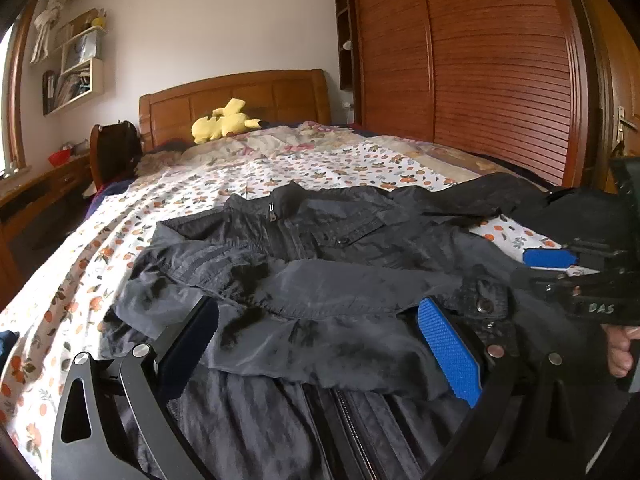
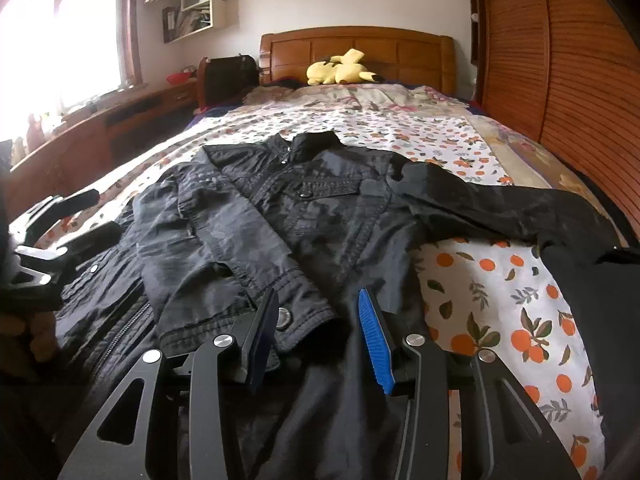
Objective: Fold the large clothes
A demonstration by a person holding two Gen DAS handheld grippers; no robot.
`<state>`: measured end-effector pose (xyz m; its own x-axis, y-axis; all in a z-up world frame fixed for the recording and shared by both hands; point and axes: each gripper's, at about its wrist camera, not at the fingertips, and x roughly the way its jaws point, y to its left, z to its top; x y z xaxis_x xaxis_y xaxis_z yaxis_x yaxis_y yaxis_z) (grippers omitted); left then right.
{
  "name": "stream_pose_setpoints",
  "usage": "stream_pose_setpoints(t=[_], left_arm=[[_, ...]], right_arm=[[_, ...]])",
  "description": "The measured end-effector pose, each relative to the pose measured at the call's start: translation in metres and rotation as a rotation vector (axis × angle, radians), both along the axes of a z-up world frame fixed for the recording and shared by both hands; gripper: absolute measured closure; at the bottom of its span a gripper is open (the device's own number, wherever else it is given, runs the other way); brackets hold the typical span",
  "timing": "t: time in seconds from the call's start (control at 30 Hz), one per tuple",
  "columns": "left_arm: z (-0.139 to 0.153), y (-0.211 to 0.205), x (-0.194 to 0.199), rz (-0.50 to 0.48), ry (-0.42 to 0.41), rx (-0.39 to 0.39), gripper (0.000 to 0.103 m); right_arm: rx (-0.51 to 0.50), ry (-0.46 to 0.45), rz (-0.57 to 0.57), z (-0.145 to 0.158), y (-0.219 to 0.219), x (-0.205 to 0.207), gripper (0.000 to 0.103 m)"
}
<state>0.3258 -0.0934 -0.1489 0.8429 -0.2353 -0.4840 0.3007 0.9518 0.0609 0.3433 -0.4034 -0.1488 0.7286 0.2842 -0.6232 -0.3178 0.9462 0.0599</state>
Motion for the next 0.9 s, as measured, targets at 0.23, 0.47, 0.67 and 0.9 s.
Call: stream_pose_setpoints(t=[0.23,0.47,0.67,0.9], left_arm=[[-0.023,0.007,0.007,0.002,0.033,-0.038,0.002],[-0.024,0.008,-0.003,0.009,-0.014,-0.04,0.002],[-0.02,0.01,-0.01,0.013,-0.058,-0.045,0.002],[-0.015,0.012,-0.019,0.006,-0.098,-0.064,0.002]], right_arm=[[0.0,-0.005,-0.011,-0.003,-0.005,-0.001,0.063],[-0.004,-0.026,-0.042,0.001,-0.014,-0.004,0.041],[-0.072,-0.071,-0.131,0.017,-0.034,0.009,0.024],[-0.099,-0.075,-0.209,0.037,-0.064,0.053,0.024]])
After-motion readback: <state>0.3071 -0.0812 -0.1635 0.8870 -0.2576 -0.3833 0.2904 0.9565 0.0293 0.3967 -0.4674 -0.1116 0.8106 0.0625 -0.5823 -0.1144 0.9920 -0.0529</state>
